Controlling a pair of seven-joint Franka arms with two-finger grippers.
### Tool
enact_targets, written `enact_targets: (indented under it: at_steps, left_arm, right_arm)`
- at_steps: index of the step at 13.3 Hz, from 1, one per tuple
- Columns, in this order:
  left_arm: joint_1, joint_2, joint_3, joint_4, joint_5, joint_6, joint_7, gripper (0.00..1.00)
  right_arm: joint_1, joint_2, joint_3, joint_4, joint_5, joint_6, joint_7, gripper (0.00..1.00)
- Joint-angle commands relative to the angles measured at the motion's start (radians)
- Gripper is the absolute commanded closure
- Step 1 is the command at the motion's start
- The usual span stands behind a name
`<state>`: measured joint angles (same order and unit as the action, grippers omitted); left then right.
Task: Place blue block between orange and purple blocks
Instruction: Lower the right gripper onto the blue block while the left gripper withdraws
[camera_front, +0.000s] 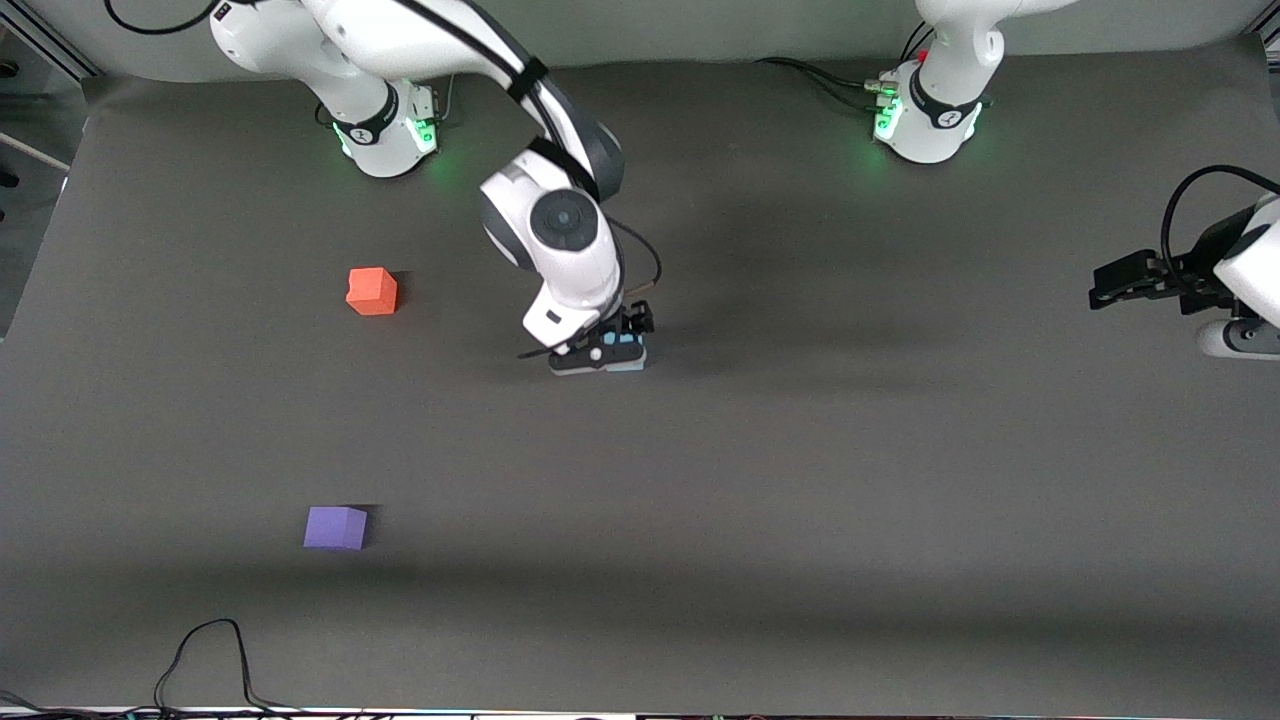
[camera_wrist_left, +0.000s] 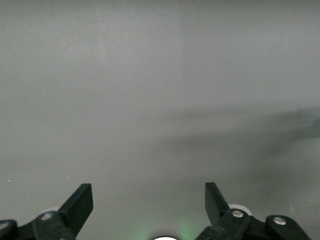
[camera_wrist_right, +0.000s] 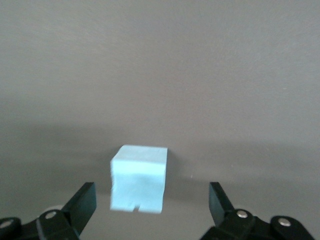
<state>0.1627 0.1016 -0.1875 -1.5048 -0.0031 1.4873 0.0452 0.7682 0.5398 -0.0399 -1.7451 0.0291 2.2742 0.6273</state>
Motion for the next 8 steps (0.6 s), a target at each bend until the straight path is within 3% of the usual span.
enact_targets:
  at_steps: [1, 2, 5, 8]
  left_arm:
    - [0.008, -0.063, -0.010, -0.075, 0.031, 0.021, 0.015, 0.00]
    - [0.000, -0.072, 0.000, -0.084, 0.032, 0.033, 0.019, 0.00]
    - [-0.208, -0.092, 0.211, -0.092, 0.032, 0.033, 0.019, 0.00]
    - [-0.213, -0.106, 0.214, -0.111, 0.032, 0.038, 0.030, 0.00]
  right_arm:
    - [0.008, 0.049, -0.011, -0.024, -0.017, 0.102, 0.054, 0.00]
    - [0.009, 0.064, -0.009, -0.024, -0.011, 0.125, 0.061, 0.00]
    - [0.008, 0.066, -0.006, -0.024, -0.003, 0.134, 0.065, 0.00]
    - [0.035, 0.069, -0.002, -0.025, 0.020, 0.146, 0.098, 0.00]
